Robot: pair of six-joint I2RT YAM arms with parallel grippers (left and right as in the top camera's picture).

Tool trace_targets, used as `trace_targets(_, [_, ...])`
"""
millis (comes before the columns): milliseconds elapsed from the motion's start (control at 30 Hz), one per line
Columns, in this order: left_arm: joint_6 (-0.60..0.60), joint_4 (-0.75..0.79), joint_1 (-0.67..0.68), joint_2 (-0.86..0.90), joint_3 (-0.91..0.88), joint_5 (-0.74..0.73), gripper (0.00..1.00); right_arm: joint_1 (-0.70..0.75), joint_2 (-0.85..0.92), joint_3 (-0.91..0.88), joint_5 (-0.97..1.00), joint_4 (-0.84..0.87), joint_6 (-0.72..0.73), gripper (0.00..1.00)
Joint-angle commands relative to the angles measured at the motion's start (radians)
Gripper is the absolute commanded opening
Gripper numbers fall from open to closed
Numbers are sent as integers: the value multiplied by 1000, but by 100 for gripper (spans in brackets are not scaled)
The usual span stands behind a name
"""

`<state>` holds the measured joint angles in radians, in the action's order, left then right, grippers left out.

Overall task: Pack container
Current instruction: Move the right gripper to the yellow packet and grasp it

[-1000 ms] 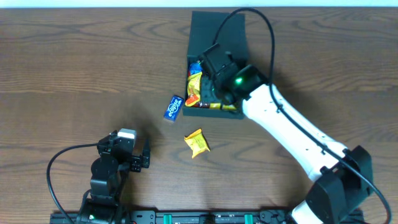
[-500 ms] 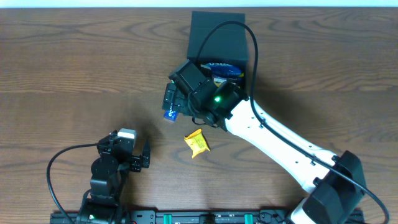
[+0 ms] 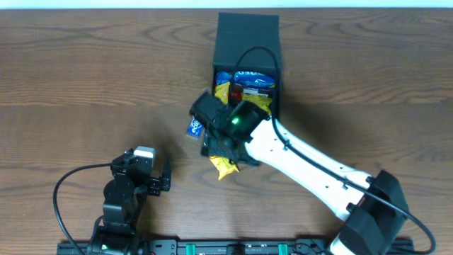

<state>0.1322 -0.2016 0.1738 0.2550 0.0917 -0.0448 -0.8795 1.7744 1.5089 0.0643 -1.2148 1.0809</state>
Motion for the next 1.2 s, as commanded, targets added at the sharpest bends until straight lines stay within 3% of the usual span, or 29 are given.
trace_targets(0, [10, -8, -3, -8, -29, 11, 96, -18, 10, 9, 139, -27, -152, 94])
trace_targets(367, [10, -8, -3, -8, -29, 11, 95, -31, 10, -42, 70, 69, -895, 99])
trace_targets(567, [10, -8, -3, -8, -29, 11, 95, -7, 10, -171, -93, 264, -1095, 99])
trace_targets(700, [10, -8, -3, -8, -29, 11, 95, 19, 10, -230, -94, 310, -1104, 99])
trace_targets(900, [10, -8, -3, -8, -29, 11, 95, 26, 10, -268, -96, 319, -917, 99])
trace_targets(1167, [10, -8, -3, -8, -29, 11, 95, 29, 10, -365, -182, 448, -901, 99])
